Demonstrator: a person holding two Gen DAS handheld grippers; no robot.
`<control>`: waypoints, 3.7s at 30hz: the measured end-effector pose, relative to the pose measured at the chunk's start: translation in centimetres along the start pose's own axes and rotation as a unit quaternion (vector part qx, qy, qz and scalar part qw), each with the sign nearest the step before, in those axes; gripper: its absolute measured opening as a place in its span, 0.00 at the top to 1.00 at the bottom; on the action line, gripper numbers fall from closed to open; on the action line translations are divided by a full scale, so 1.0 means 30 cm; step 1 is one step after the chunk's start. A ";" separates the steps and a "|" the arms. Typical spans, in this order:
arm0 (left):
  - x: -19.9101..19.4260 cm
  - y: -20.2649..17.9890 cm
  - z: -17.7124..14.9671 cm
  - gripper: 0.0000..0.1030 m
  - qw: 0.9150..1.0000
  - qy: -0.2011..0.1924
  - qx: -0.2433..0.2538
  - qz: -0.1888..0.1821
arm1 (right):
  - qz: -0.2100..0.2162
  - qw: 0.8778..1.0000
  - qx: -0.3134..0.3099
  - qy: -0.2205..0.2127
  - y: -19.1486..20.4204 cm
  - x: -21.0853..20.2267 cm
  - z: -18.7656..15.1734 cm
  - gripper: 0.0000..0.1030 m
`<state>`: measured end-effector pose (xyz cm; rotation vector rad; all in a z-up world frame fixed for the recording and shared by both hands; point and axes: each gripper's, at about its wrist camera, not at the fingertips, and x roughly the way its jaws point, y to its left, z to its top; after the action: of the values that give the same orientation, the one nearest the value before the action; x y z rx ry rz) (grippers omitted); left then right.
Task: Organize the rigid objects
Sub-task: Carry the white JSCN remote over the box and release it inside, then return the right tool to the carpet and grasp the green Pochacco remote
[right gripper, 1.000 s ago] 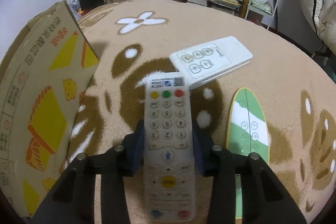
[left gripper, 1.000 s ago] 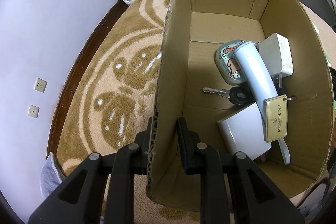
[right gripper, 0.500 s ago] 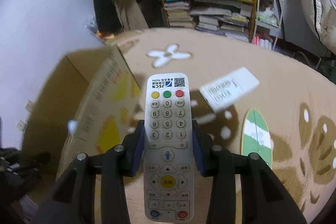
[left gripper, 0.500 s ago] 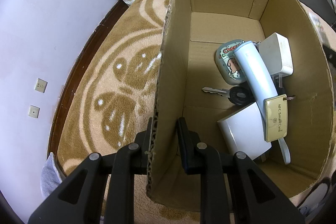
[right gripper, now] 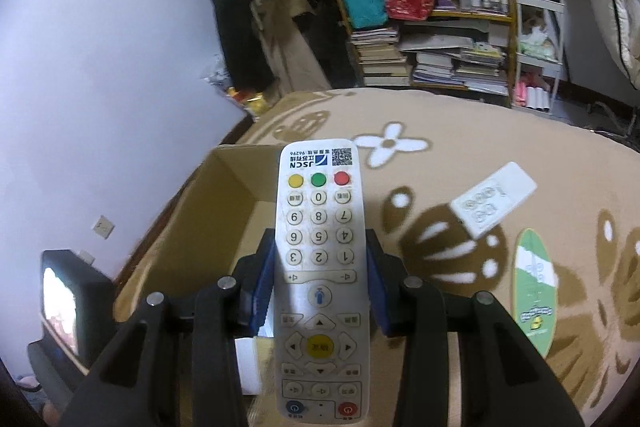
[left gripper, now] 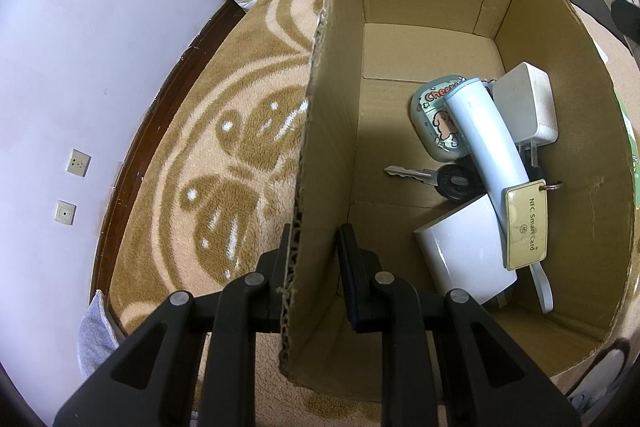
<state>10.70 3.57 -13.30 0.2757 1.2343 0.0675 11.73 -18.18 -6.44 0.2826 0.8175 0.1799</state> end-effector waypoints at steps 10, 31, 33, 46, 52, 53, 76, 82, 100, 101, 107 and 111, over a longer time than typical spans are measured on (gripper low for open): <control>-0.001 0.005 0.000 0.81 1.000 0.001 -0.002 -0.001 | 0.049 0.999 -0.023 0.005 0.136 0.025 -0.004 0.58; 0.001 0.006 -0.002 0.80 1.000 0.001 -0.002 -0.001 | 0.024 0.998 -0.050 0.016 0.155 0.128 -0.057 0.58; 0.005 0.008 -0.004 0.80 1.000 0.003 -0.003 -0.002 | 0.024 0.998 -0.051 0.012 0.151 0.117 -0.049 0.57; 0.009 0.001 -0.003 0.80 1.000 0.004 -0.001 0.002 | -0.044 0.998 -0.015 -0.034 -0.066 -0.004 0.043 0.12; 0.010 0.001 -0.004 0.80 1.000 0.004 -0.001 0.002 | -0.091 0.995 0.021 -0.036 -0.236 -0.023 0.051 0.00; 0.010 0.000 -0.005 0.80 1.000 0.004 0.000 0.002 | -0.104 0.994 0.024 -0.035 -0.258 -0.024 0.046 0.00; 0.009 0.001 -0.002 0.80 1.000 0.005 0.000 0.002 | -0.171 0.979 0.099 0.057 -0.572 0.110 -0.173 0.00; 0.009 0.000 -0.003 0.80 1.000 0.005 0.000 0.002 | -0.179 0.977 0.093 0.072 -0.586 0.126 -0.190 0.09; 0.009 0.000 -0.001 0.80 1.000 0.005 0.000 0.002 | -0.193 0.975 0.076 0.076 -0.562 0.115 -0.190 0.41; 0.009 0.000 -0.001 0.80 1.000 0.005 0.000 0.002 | -0.193 0.976 0.074 0.076 -0.558 0.114 -0.188 0.41; 0.010 0.000 -0.001 0.80 1.000 0.005 0.000 0.002 | -0.183 0.979 0.058 0.075 -0.509 0.119 -0.176 0.41; 0.010 0.000 -0.001 0.80 1.000 0.005 0.000 0.002 | -0.176 0.981 0.050 0.067 -0.466 0.113 -0.162 0.41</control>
<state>10.76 3.63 -13.58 0.2777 1.2441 0.0722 11.09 -29.65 -16.35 0.2181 0.9990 -0.1759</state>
